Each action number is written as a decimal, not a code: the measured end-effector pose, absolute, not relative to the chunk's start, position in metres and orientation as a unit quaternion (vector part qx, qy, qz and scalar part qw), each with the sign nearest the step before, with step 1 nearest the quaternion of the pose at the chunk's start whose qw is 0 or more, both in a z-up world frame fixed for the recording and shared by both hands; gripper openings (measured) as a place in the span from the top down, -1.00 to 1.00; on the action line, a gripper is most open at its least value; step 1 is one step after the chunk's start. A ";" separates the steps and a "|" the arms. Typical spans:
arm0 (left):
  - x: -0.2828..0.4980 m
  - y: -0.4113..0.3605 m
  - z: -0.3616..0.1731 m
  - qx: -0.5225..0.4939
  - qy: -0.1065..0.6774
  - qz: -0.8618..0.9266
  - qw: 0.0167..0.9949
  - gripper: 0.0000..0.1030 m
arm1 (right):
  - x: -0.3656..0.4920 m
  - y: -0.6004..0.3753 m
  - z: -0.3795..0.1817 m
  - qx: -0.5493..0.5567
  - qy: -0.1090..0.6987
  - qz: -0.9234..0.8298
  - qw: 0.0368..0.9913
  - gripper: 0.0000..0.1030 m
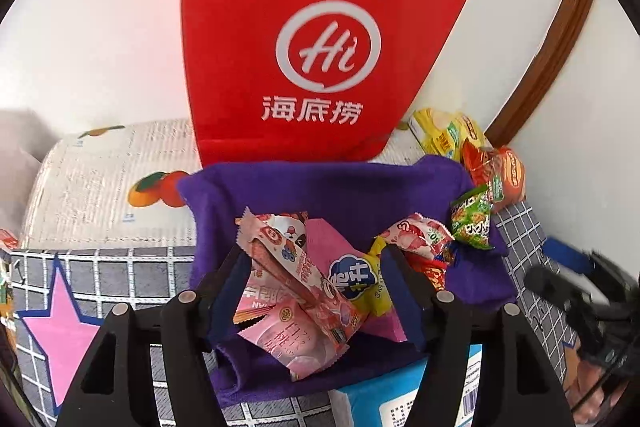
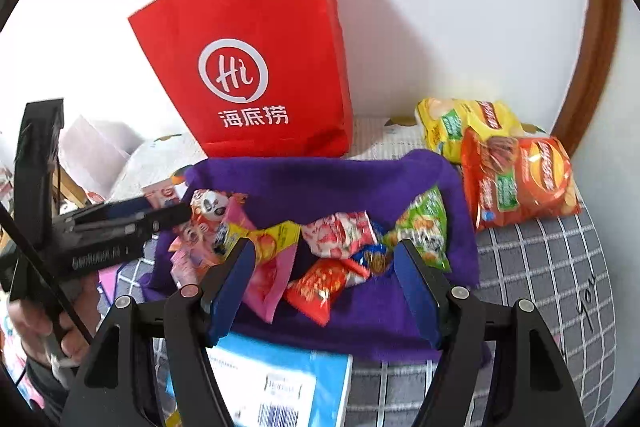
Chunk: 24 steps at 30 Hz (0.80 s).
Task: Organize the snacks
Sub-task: 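Lift both tools away from the towel toward the remaining packets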
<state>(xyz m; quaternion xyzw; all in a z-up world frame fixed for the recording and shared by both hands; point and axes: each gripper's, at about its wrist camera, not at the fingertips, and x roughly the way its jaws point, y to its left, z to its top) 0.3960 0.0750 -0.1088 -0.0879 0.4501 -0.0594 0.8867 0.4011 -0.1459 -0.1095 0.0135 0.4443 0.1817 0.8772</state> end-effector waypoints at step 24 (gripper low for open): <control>0.280 0.089 -0.101 -0.088 0.453 -0.067 0.885 -0.26 | 0.257 -0.158 -0.199 -0.024 0.501 0.200 0.842 -0.39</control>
